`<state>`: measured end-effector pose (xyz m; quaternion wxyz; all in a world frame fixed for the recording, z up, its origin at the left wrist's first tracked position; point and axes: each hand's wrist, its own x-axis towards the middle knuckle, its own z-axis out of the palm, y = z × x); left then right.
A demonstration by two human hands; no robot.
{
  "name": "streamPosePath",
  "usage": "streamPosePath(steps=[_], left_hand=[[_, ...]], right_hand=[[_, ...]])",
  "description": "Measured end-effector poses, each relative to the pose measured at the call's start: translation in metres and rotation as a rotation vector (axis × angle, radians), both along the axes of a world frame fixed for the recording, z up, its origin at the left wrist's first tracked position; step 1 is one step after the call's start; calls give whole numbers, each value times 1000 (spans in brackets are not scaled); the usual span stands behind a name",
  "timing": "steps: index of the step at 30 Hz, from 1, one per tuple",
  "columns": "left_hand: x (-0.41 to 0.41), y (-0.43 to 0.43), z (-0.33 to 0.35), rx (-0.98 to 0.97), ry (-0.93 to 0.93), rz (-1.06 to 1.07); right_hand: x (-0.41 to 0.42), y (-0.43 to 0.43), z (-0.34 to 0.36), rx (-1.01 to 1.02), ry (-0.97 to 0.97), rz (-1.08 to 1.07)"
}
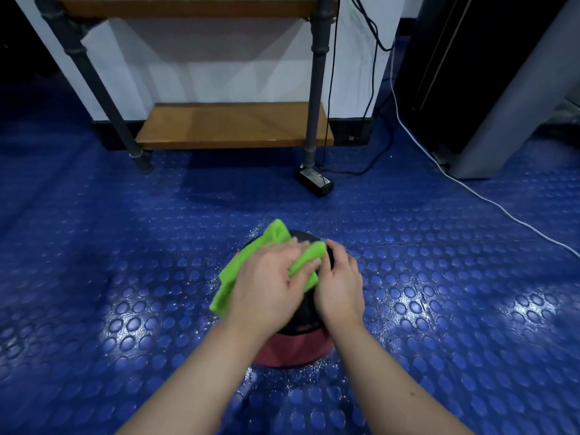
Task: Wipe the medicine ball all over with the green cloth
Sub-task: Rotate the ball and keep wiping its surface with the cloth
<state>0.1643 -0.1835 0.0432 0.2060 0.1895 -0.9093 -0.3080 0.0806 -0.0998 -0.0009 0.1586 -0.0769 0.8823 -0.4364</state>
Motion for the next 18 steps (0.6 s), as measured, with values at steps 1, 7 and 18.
streamPosePath(steps=[1,7,18], left_hand=[[3,5,-4,-23,14,-64],[5,-12,-19,-102,12,-89],[-38,-37,13,131,-273,309]], right_hand=[[-1,1,-2,-9,3,12],[6,6,-3,-97,24,13],[11,4,-2,-95,35,-12]])
